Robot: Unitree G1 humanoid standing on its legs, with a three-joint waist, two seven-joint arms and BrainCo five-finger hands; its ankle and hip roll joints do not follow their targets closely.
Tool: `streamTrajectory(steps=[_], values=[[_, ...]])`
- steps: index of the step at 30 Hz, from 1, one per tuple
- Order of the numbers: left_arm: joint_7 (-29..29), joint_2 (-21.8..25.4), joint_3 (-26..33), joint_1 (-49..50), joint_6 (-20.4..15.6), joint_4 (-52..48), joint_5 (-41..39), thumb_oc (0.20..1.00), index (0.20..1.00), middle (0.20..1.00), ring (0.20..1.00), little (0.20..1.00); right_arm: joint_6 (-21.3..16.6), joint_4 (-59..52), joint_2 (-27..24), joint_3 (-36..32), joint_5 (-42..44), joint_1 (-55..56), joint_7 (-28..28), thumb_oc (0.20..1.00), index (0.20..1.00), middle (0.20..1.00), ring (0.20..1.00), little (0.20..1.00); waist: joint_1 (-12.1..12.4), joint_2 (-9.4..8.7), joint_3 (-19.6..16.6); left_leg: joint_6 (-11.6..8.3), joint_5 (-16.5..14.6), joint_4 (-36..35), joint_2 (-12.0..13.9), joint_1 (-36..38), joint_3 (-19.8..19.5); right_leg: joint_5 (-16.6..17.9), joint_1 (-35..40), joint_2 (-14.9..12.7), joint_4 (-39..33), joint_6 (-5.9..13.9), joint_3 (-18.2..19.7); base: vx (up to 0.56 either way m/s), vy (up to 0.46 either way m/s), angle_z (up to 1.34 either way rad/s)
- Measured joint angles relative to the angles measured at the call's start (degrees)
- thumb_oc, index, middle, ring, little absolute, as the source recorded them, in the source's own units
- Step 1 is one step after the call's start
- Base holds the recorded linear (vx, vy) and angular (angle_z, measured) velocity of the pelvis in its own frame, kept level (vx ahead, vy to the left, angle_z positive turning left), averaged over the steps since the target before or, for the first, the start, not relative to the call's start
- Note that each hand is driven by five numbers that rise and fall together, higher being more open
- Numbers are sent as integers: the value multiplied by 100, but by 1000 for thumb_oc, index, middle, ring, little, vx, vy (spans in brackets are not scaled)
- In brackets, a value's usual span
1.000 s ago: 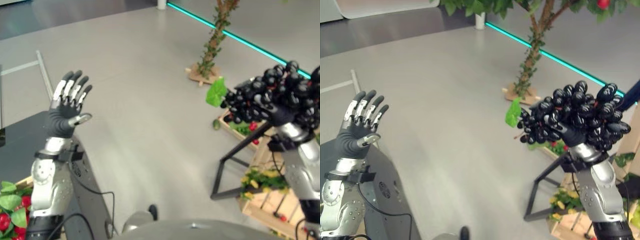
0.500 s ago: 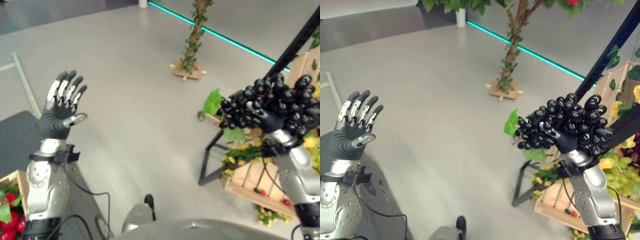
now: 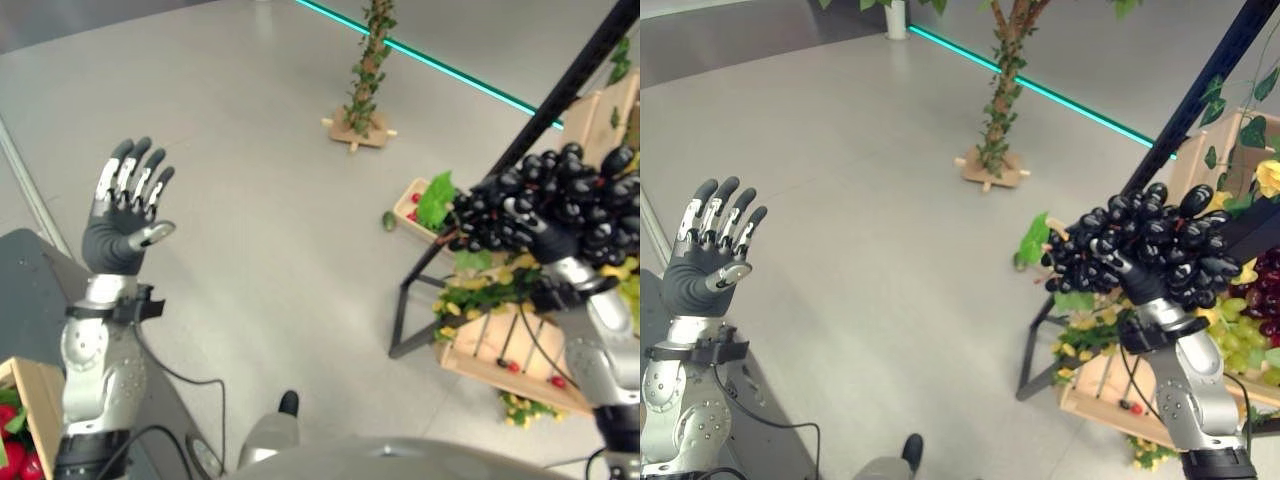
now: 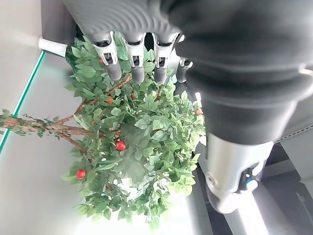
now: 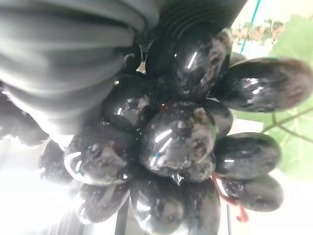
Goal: Pick up the fruits from the basket on one side to the basket on the other side
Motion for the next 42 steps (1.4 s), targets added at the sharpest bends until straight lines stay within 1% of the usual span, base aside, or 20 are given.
streamTrajectory(steps=[2,6,7,10,12,14,18,21,22,23,25,26,27,30,32,34,38,40,42], values=[[61,58,45,-9,-6,-1,118,1000,1000,1000,1000,1000,0,10,1,1,-45,12,-9,200,200,200,200,200,-17,-2,-11,18,9,-125,-22,113,197,53,-3,-39,-66,65,177,23,61,-47],[136,67,57,6,-6,-2,165,1000,1000,1000,1000,1000,1,11,9,1,-53,22,-3,200,200,200,200,200,-48,-23,-57,35,20,-269,-1,261,443,130,25,-35,-155,85,370,31,48,-31],[141,67,64,17,-5,-2,166,1000,1000,1000,1000,1000,1,15,10,1,-53,23,-5,200,200,200,200,200,-50,-24,-59,35,20,-296,4,317,472,134,46,-32,-165,88,421,15,29,-30],[180,51,75,68,-5,-2,169,1000,1000,1000,1000,1000,1,84,58,-73,-52,86,-48,200,200,200,200,200,-222,-4,-219,35,19,-340,15,394,532,164,103,-18,-239,88,492,23,22,-15],[184,33,82,104,-5,-2,170,1000,1000,1000,1000,1000,-1,69,73,-82,-83,123,-12,200,200,200,200,200,-205,28,-295,35,19,-340,34,430,616,198,133,2,-286,85,581,20,3,-20],[188,0,85,113,-8,-3,171,1000,1000,1000,1000,1000,0,46,74,-78,-168,218,46,200,200,200,200,200,-322,52,-388,34,0,-341,61,435,643,235,152,31,-358,80,608,34,2,-10],[198,-126,95,192,-8,-2,171,1000,1000,1000,1000,1000,4,61,73,-89,-169,368,76,200,200,200,200,200,-326,99,-438,3,-21,-342,121,492,757,236,146,75,-355,84,718,19,4,-14],[249,-159,118,325,-8,-2,171,1000,1000,1000,1000,1000,2,80,74,-224,-168,520,6,200,200,200,200,200,-352,144,-496,-31,-49,-342,159,522,887,236,76,100,-314,83,890,9,13,-31],[260,-159,122,331,-7,-2,171,1000,1000,1000,1000,1000,3,84,73,-231,-169,534,-8,200,200,200,200,200,-369,149,-509,-32,-52,-342,166,527,934,250,49,109,-310,70,932,0,17,-33],[287,-168,126,339,-10,-2,171,1000,1000,1000,1000,1000,3,86,74,-256,-169,557,-46,200,200,200,200,200,-477,160,-525,-25,-48,-342,181,524,978,257,23,122,-299,70,987,1,9,-24],[304,-186,125,340,-10,-2,171,1000,1000,1000,1000,1000,3,86,74,-314,-169,598,-64,200,200,200,200,200,-530,180,-560,-29,-53,-342,200,525,1040,273,-17,140,-295,70,1069,7,14,-28],[317,-189,133,358,-11,1,172,1000,1000,1000,1000,1000,2,88,73,-335,-169,606,-100,200,200,200,200,200,-514,197,-570,-29,-67,-342,225,538,1099,309,-37,163,-310,56,1114,10,15,-35],[320,-197,132,354,-11,1,172,1000,1000,1000,1000,1000,2,89,74,-353,-169,626,-112,200,200,200,200,200,-614,197,-570,-31,-69,-342,232,550,1103,319,-41,170,-312,45,1157,-2,6,-35],[357,-302,147,367,-16,8,177,1000,1000,1000,1000,1000,2,95,73,-386,-170,725,-151,200,200,200,200,200,-693,248,-585,-42,-105,-343,263,624,1118,350,-37,200,-316,28,1264,1,3,-24],[360,-355,178,385,-15,24,186,1000,1000,1000,1000,1000,2,96,73,-399,-171,753,-151,200,200,200,200,200,-799,286,-605,-44,-140,-343,278,639,1124,356,-40,215,-316,31,1315,10,8,-20],[369,-368,221,383,-15,40,225,1000,1000,1000,1000,1000,2,97,73,-439,-174,775,-151,200,200,200,200,200,-829,305,-610,-53,-163,-343,300,672,1206,379,-48,238,-311,29,1409,7,10,-24],[397,-400,255,383,-15,52,233,1000,1000,1000,1000,1000,1,98,73,-609,-221,816,-157,200,200,200,200,200,-849,343,-624,-64,-179,-344,313,702,1261,381,-36,245,-319,28,1416,9,1,-10],[401,-410,255,383,-15,56,234,1000,1000,1000,1000,1000,1,100,73,-624,-224,816,-158,200,200,200,200,200,-917,350,-625,-66,-181,-344,319,704,1264,381,-34,250,-322,28,1416,0,0,0],[403,-410,259,384,-16,146,287,1000,1000,1000,1000,1000,1,132,74,-626,-242,817,-166,200,200,200,200,200,-928,368,-617,-70,-183,-344,323,710,1274,381,-32,254,-322,28,1422,0,0,0]])
